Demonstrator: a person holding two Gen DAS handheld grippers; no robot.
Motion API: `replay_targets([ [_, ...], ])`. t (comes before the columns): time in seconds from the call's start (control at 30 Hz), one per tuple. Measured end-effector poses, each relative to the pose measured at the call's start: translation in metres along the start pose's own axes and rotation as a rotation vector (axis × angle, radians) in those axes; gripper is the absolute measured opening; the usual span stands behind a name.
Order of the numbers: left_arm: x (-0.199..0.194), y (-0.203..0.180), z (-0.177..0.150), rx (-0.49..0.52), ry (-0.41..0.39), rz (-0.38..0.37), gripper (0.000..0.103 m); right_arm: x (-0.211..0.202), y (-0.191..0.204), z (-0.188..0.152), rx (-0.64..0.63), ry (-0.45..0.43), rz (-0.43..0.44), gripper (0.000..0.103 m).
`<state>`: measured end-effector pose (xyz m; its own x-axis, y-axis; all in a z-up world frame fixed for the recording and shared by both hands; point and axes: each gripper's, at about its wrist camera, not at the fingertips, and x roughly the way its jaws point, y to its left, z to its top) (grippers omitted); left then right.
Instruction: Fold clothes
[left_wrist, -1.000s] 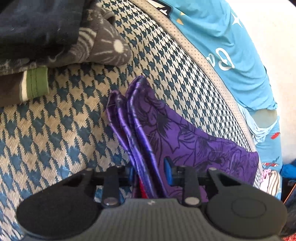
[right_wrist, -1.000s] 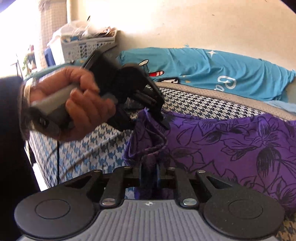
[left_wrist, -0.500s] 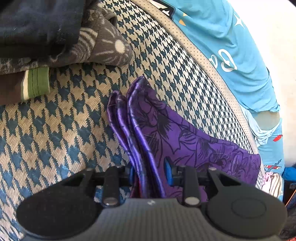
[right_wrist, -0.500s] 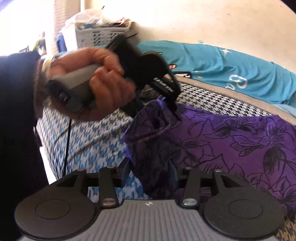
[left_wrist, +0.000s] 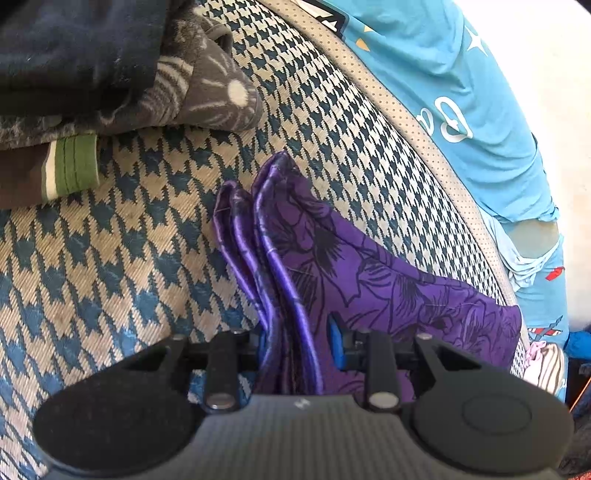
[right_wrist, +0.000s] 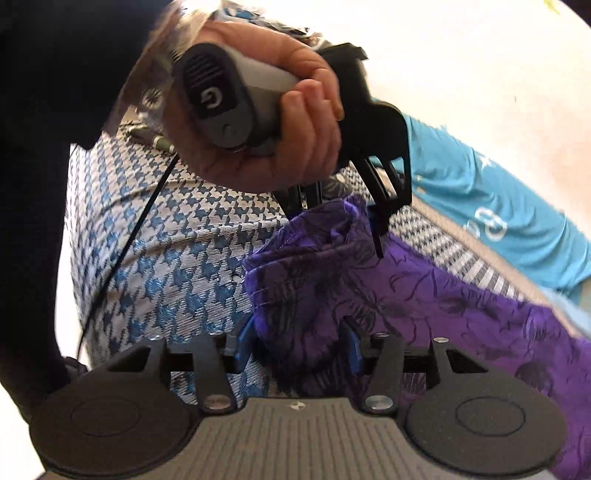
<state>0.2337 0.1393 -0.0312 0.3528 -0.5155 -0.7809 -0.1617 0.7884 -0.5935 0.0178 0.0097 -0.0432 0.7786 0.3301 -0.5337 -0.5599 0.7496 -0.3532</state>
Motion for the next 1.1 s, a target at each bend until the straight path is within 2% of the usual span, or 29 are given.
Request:
replay_targets([
  [0.1,-0.002,0.000,-0.002,0.011,-0.011,0.004,0.026,0.004,0.003,-0.001,-0.017,-0.016,-0.024,0.046],
  [0.13,-0.003,-0.001,-0.002,0.021,-0.020,0.011,0.021,0.004,0.003,-0.002,-0.019,-0.020,-0.024,0.039],
  [0.17,-0.004,-0.003,-0.004,0.031,-0.033,0.018,0.017,0.004,0.003,-0.002,-0.022,-0.023,-0.025,0.019],
  [0.2,-0.004,-0.004,-0.005,0.035,-0.046,0.018,0.015,0.004,0.003,-0.001,-0.028,-0.025,-0.035,0.013],
  [0.5,-0.023,-0.029,-0.025,0.155,-0.158,-0.061,0.011,-0.023,-0.019,0.000,0.039,-0.093,-0.105,0.011],
  [0.8,-0.021,-0.069,-0.054,0.181,-0.212,-0.090,0.011,-0.049,-0.043,-0.005,0.078,-0.143,-0.205,0.010],
  [0.9,-0.016,-0.090,-0.070,0.209,-0.224,-0.098,0.011,-0.058,-0.056,-0.011,0.108,-0.150,-0.252,0.010],
  [1.1,-0.013,-0.164,-0.072,0.304,-0.229,-0.119,0.011,-0.075,-0.087,-0.023,0.190,-0.167,-0.348,0.010],
])
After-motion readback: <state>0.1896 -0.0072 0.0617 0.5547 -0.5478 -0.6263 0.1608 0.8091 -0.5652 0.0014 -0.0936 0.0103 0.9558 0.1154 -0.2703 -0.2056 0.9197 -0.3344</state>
